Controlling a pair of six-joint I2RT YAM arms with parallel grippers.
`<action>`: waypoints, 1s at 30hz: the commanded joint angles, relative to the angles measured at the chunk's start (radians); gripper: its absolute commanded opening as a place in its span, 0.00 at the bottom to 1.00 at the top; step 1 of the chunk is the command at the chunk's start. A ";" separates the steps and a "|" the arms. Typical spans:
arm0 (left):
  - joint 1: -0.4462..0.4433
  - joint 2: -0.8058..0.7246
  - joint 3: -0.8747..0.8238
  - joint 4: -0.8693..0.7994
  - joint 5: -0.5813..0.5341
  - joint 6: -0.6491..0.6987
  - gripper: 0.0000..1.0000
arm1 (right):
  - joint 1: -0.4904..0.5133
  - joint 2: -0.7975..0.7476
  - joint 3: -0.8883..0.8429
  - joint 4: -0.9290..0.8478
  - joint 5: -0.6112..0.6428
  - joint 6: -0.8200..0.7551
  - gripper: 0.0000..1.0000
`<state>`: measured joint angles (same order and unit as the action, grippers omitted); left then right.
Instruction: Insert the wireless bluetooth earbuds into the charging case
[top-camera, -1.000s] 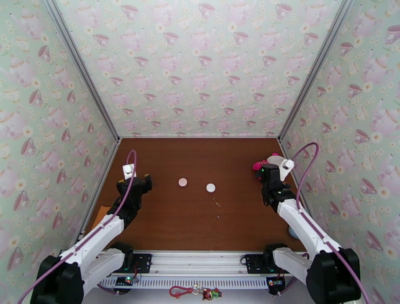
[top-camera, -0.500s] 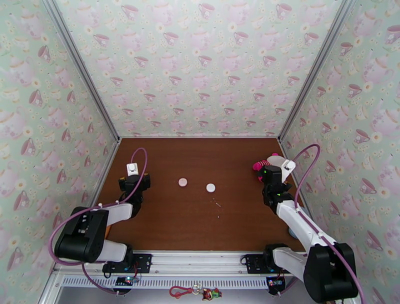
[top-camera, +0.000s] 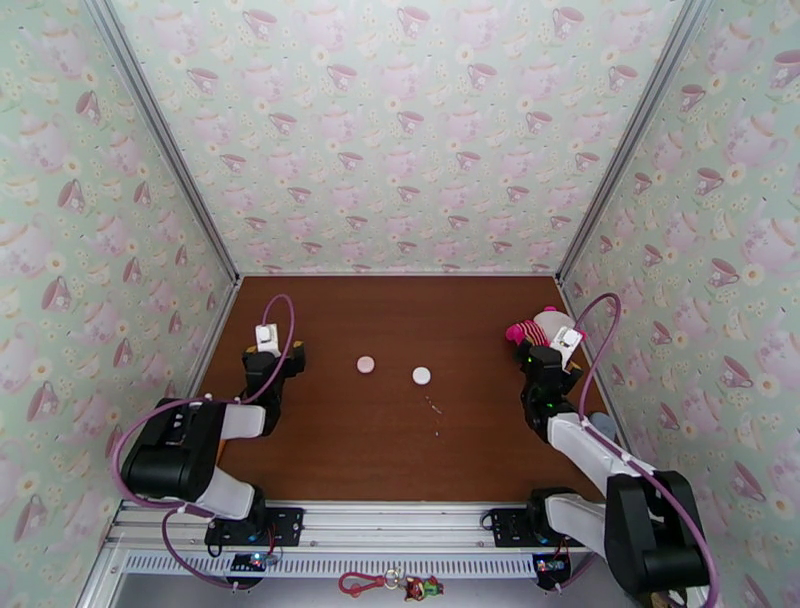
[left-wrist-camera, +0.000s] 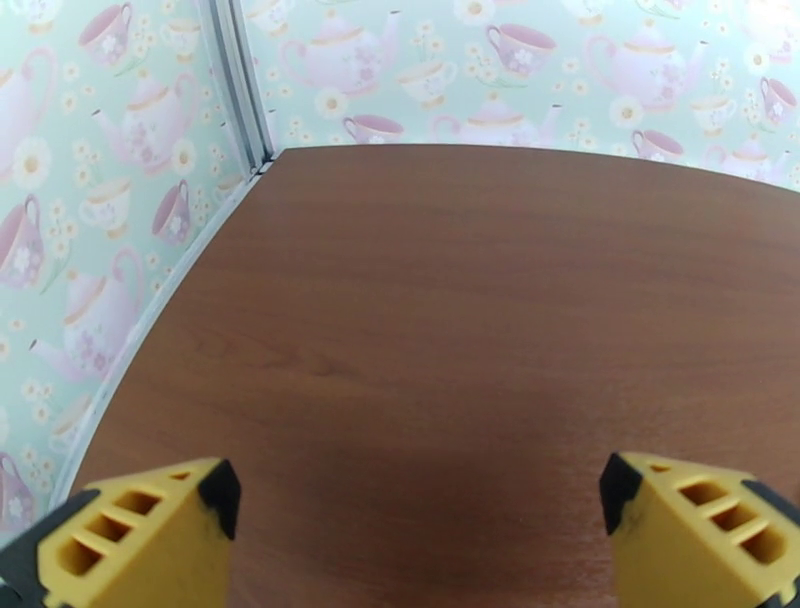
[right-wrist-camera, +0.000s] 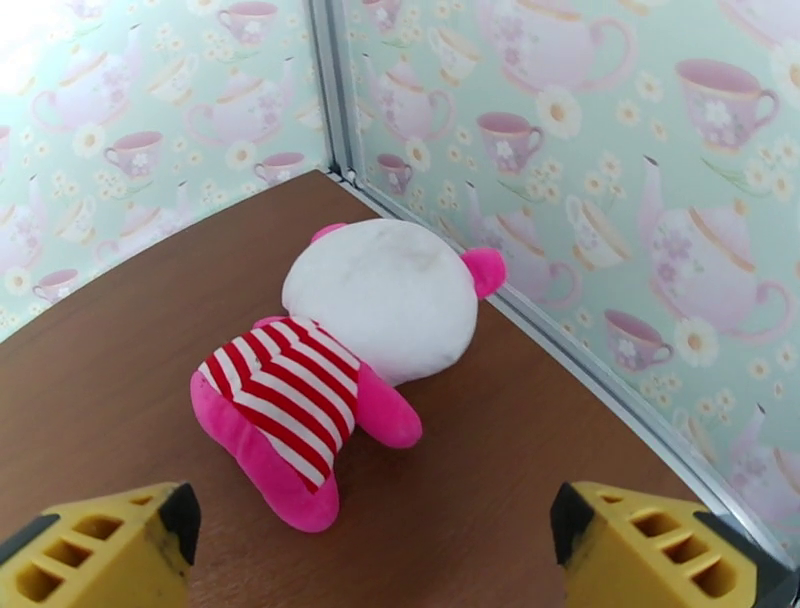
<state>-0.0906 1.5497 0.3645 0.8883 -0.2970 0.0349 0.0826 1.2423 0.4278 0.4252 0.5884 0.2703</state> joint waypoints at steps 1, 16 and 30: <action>-0.011 0.011 -0.009 0.089 -0.065 0.016 1.00 | -0.005 0.065 -0.040 0.254 -0.041 -0.086 0.99; -0.016 0.015 -0.015 0.107 -0.070 0.024 1.00 | -0.009 0.313 -0.034 0.499 -0.352 -0.219 0.99; -0.012 0.013 -0.014 0.104 -0.067 0.023 1.00 | 0.015 0.317 -0.046 0.531 -0.310 -0.238 0.99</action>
<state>-0.1028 1.5528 0.3603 0.9413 -0.3557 0.0532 0.0944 1.5543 0.3916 0.9077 0.2756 0.0471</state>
